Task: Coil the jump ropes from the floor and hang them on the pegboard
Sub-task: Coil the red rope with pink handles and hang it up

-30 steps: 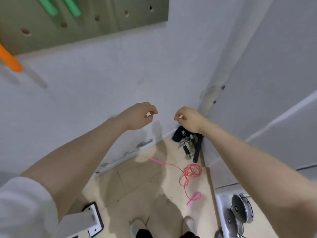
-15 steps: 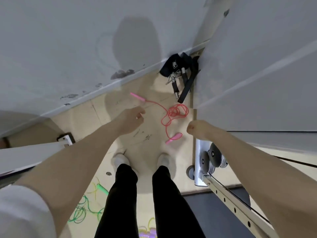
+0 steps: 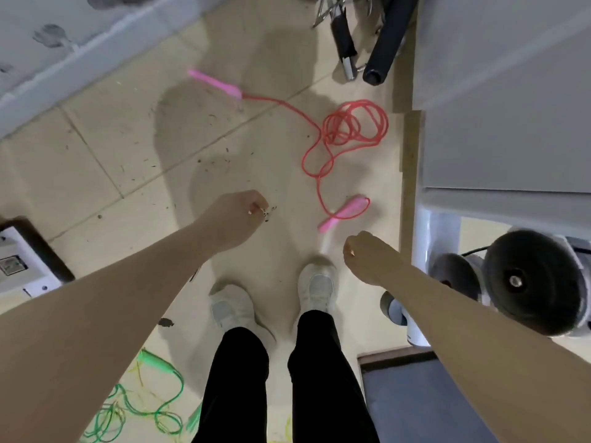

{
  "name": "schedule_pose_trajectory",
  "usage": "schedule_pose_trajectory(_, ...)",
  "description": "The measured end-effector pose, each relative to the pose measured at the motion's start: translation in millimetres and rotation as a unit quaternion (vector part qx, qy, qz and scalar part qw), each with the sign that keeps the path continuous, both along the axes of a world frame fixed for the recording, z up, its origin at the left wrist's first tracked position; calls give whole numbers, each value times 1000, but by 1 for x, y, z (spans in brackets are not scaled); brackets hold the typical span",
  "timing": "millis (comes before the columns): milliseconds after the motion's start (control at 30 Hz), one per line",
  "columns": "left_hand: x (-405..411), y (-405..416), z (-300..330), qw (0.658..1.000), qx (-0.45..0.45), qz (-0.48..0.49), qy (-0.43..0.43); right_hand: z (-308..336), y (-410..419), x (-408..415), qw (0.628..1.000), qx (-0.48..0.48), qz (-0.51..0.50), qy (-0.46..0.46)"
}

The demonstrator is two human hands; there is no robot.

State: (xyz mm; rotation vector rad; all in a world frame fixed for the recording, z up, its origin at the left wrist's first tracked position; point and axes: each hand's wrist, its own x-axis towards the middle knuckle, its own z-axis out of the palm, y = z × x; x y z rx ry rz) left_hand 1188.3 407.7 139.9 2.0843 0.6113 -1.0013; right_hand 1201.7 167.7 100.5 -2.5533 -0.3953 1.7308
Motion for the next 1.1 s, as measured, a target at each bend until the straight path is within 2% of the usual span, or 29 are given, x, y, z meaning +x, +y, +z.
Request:
schedule_pose_trajectory(67,-5,-2,-51,1000,6,-1,9,-50,-4,-2,999,-5,21,-37)
schedule_pose_trajectory(167,-17,-2,-121,1000,7,19,15,-115,-11,0,993,-38,-1,-112)
schedule_pose_trajectory(233,-25,-1,-158,1000,5,22,13,-155,-20,0,978,-63,58,-192)
schedule_pose_trajectory(333,-29,-1,-195,1000,-24,18,-3,-200,-28,0,935,-39,145,-321)
schedule_pose_trajectory(367,-28,0,-204,999,-29,15,-9,-208,-28,4,931,-39,151,-331)
schedule_pose_trajectory(467,-28,3,-217,999,-34,27,-14,-214,-24,17,933,-63,215,-283)
schedule_pose_trajectory(533,-29,4,-213,999,-40,30,-16,-203,-21,25,957,-79,155,-233)
schedule_pose_trajectory(633,-25,6,-181,998,-58,23,-13,-164,-1,32,987,-10,95,-128)
schedule_pose_trajectory(767,-6,12,-98,995,-54,-84,-26,-66,47,37,985,82,148,-47)
schedule_pose_trajectory(833,6,14,-40,989,-69,-131,-18,-1,69,41,984,132,116,-8)
schedule_pose_trajectory(900,18,16,25,983,-122,-138,20,65,92,53,986,164,9,18)
schedule_pose_trajectory(967,28,17,88,975,-204,-76,54,131,116,67,970,188,-149,42)
schedule_pose_trajectory(1033,35,19,151,957,-280,49,60,197,141,73,923,231,-306,36)
schedule_pose_trajectory(1100,35,26,204,938,-313,148,30,257,163,72,861,286,-420,21)
